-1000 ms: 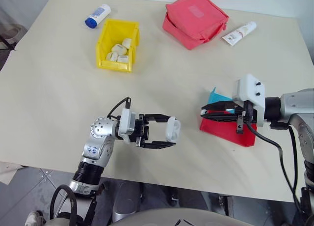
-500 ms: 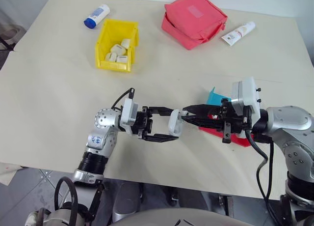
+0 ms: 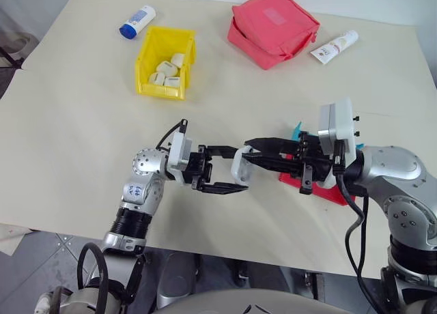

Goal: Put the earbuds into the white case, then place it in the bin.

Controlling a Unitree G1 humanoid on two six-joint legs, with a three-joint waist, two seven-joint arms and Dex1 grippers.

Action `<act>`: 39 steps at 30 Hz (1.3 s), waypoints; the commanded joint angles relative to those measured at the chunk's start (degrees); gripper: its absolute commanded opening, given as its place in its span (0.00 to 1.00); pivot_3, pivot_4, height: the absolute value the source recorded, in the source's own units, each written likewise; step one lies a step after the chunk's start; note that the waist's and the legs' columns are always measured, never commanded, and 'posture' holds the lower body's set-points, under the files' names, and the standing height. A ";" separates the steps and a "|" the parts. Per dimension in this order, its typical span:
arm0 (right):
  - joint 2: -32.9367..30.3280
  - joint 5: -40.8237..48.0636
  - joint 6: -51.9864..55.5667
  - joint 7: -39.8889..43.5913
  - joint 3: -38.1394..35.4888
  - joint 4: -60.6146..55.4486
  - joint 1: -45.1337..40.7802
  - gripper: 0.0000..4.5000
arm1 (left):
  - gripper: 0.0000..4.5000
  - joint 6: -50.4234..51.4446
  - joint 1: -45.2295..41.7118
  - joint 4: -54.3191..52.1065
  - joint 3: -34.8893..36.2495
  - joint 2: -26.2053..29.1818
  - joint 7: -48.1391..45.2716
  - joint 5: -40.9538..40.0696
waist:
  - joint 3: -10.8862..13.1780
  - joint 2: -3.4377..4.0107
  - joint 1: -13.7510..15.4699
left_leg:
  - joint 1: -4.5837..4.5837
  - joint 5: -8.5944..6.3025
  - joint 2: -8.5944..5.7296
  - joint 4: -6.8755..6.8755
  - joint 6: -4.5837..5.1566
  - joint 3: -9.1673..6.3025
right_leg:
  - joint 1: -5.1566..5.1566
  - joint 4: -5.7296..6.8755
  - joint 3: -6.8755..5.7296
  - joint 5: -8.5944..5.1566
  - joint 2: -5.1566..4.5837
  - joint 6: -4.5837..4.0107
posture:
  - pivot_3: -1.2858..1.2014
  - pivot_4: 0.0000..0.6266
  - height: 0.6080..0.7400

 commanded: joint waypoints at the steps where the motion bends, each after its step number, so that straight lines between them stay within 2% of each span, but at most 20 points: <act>1: 0.04 -0.52 -2.58 -0.46 1.95 -1.13 0.60 0.10 | 0.62 0.06 -1.64 -1.25 0.33 -0.89 -0.21 -1.12 | 0.00 0.00 -0.08 | 0.00 0.00 0.00 0.00 0.00 0.00 | 0.00 0.00 0.00 0.00 0.00 0.00 | 0.52 0.24 1.00; 24: 3.22 -7.79 -12.15 -2.48 9.44 5.99 2.97 0.10 | 0.62 3.64 -0.18 -8.18 -0.75 -2.49 -0.97 -2.70 | 0.00 0.00 -0.06 | 0.01 0.00 0.01 -0.01 0.00 -0.01 | 0.01 -0.02 -0.01 0.01 0.00 0.00 | 0.52 0.24 1.00; 39: 1.26 -8.84 -18.80 -0.76 6.28 8.92 11.37 0.10 | 0.62 3.07 0.04 -9.16 0.95 -2.23 1.28 -3.17 | 0.00 0.00 -0.02 | 0.01 0.00 0.00 -0.02 0.01 -0.02 | 0.05 -0.07 -0.02 0.02 0.01 0.01 | 0.52 0.24 1.00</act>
